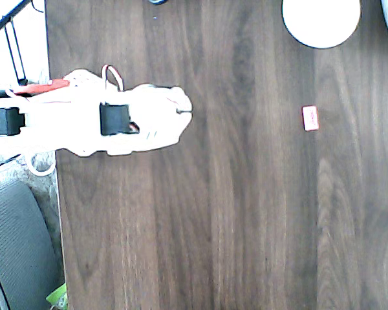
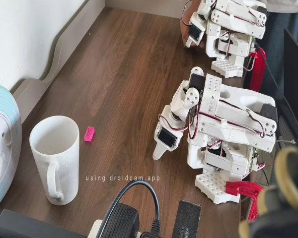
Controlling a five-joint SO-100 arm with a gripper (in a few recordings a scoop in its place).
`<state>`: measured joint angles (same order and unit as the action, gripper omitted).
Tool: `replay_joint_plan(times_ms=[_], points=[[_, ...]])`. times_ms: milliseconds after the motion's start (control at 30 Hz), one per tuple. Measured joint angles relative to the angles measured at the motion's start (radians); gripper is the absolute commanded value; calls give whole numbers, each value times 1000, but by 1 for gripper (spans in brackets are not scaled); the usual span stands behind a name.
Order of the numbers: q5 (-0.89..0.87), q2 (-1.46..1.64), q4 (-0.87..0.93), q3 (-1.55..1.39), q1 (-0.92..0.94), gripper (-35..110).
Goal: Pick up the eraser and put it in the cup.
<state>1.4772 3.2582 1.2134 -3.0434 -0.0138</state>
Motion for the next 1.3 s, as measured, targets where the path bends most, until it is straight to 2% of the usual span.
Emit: replay_joint_plan(times_ms=[133,333,400,533,667,900,1300], points=[[-54,0,-8,43,5,0],[-336,-12,-9,380,-51,1],[-466,-118,-9,494,-54,3],[-785,-537,-120,802,3,12],[-1011,-884,-166,1043,100,18],[-1154,-1321,-175,1123,135,20],[-1259,-1717,-175,1486,20,20]])
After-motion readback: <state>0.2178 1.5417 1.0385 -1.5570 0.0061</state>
